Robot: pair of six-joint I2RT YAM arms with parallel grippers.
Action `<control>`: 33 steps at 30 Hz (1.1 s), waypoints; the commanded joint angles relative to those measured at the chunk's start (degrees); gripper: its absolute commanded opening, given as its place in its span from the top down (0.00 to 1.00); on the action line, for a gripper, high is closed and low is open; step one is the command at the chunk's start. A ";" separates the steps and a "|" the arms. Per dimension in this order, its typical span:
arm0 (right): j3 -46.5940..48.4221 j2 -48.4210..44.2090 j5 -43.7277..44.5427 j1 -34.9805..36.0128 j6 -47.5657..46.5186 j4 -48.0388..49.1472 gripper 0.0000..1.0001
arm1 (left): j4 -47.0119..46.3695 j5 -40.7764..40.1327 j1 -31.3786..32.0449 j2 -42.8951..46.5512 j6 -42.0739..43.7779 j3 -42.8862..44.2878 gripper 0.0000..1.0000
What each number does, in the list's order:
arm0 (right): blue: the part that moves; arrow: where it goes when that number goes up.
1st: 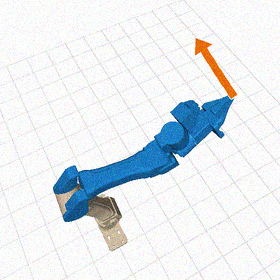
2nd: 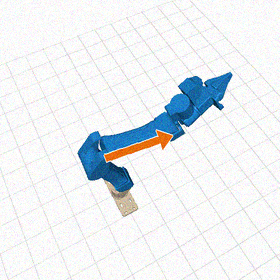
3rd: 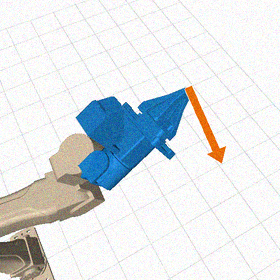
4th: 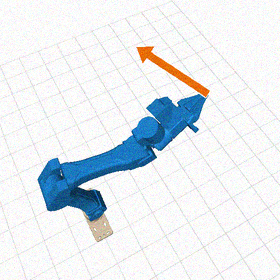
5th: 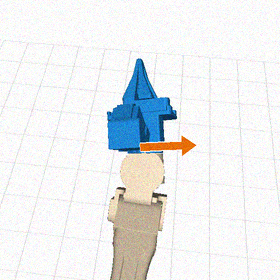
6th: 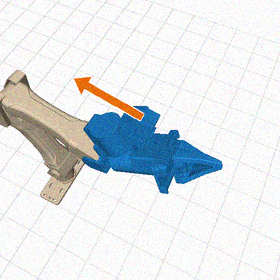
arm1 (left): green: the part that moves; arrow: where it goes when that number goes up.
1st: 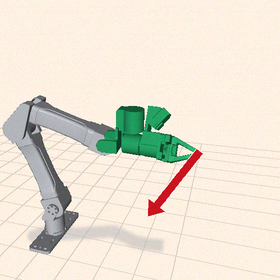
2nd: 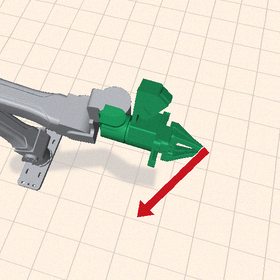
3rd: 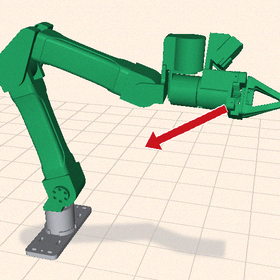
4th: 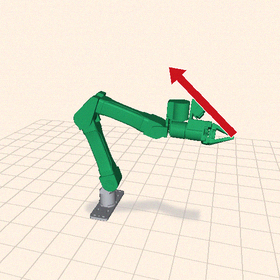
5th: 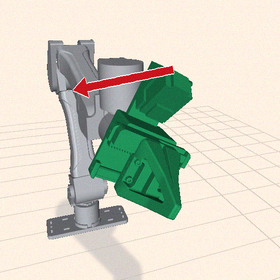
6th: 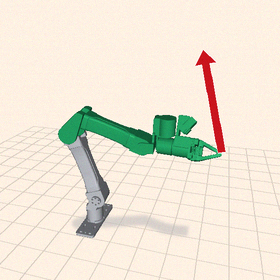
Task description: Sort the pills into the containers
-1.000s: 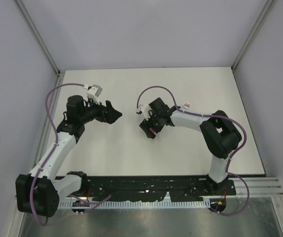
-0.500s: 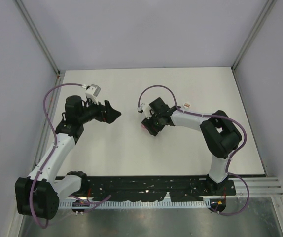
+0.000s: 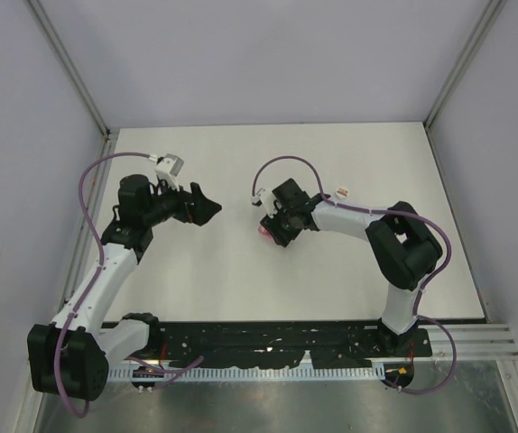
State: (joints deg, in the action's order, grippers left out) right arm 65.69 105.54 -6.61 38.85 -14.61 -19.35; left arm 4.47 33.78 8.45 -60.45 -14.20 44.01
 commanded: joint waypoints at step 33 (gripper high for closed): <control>2.77 -25.28 -12.99 1.75 -14.39 -14.66 0.83 | -2.63 6.39 -0.36 -5.99 -3.90 1.69 0.01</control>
State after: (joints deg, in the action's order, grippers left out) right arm 65.76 85.97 -15.55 39.31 -25.19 -30.74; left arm 3.01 37.89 8.12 -63.79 -15.97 43.48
